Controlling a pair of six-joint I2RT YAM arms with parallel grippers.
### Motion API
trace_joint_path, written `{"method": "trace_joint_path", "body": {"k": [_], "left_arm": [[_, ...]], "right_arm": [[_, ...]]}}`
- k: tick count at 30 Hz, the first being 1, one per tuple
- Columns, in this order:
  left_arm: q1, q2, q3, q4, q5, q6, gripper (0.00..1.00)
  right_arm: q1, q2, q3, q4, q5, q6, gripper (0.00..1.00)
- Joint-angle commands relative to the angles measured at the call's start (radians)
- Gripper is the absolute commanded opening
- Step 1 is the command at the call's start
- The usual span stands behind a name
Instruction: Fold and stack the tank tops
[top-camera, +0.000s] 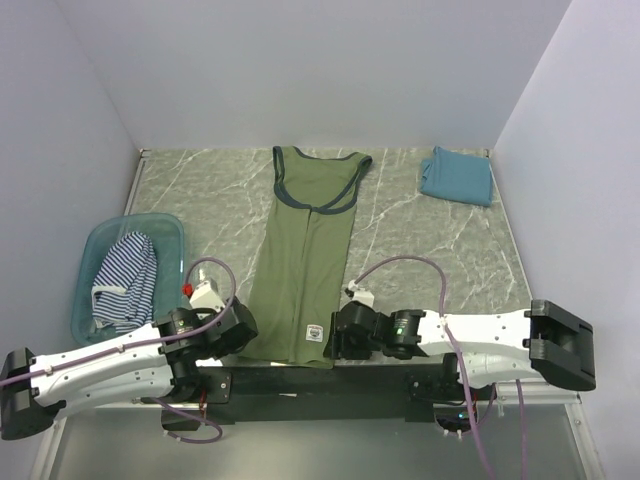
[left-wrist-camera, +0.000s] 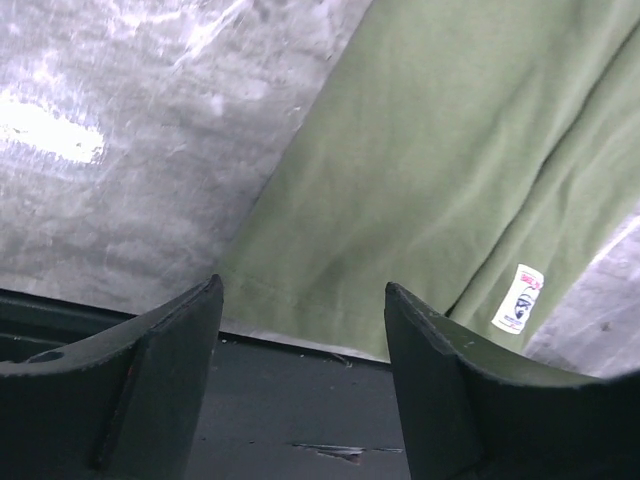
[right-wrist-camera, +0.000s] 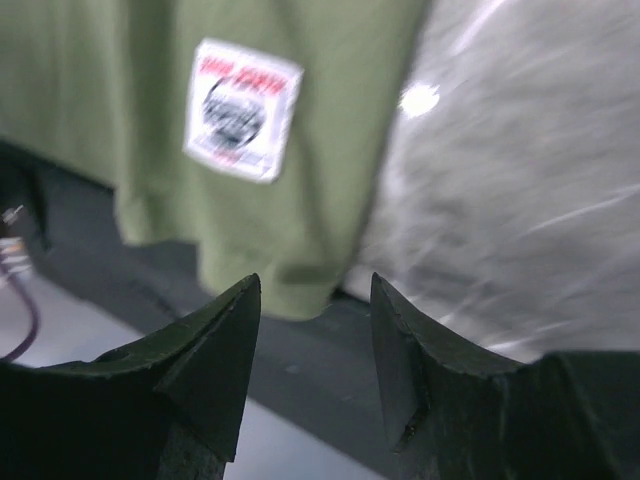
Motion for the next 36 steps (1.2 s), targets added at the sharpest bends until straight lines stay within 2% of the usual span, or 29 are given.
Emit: {"method": "trace_joint_path", "body": {"k": [1,10,14,21,24,25,27,28,32,33,34,35,36], "left_arm": [[0.008,0.016,-0.013,-0.022,0.033,-0.022,0.72],[0.017,0.011,-0.022,-0.018,0.052,-0.033,0.71],[0.02,0.016,-0.038,0.016,0.061,-0.028,0.7],[0.022,0.057,-0.081,0.047,0.082,-0.056,0.69],[0.023,0.065,-0.096,0.067,0.082,-0.063,0.66],[0.022,0.068,-0.101,0.077,0.082,-0.065,0.65],[0.023,0.08,-0.113,0.09,0.081,-0.066,0.63],[0.025,0.086,-0.117,0.111,0.081,-0.063,0.61],[0.025,0.132,-0.142,0.189,0.105,-0.016,0.49],[0.023,0.142,-0.141,0.217,0.116,0.002,0.43],[0.025,0.146,-0.139,0.243,0.124,0.03,0.29],[0.023,0.157,-0.128,0.281,0.131,0.068,0.21],[0.023,0.16,-0.118,0.295,0.138,0.088,0.01]], "right_arm": [[0.045,0.008,-0.018,0.075,0.049,0.122,0.56],[0.114,0.058,-0.015,0.008,0.083,0.186,0.54],[0.124,0.054,-0.04,0.054,0.078,0.205,0.54],[0.127,0.161,-0.003,0.058,0.077,0.19,0.5],[0.127,0.176,-0.003,0.065,0.083,0.19,0.44],[0.127,0.179,-0.004,0.06,0.086,0.191,0.37],[0.127,0.186,-0.003,0.046,0.096,0.19,0.32],[0.127,0.186,0.0,0.026,0.101,0.188,0.26],[0.127,0.152,0.003,-0.032,0.124,0.176,0.18],[0.125,0.128,0.006,-0.05,0.144,0.173,0.17],[0.125,0.115,0.013,-0.099,0.159,0.167,0.15],[0.125,0.085,0.017,-0.128,0.172,0.165,0.13],[0.124,0.069,0.019,-0.153,0.188,0.163,0.11]]}}
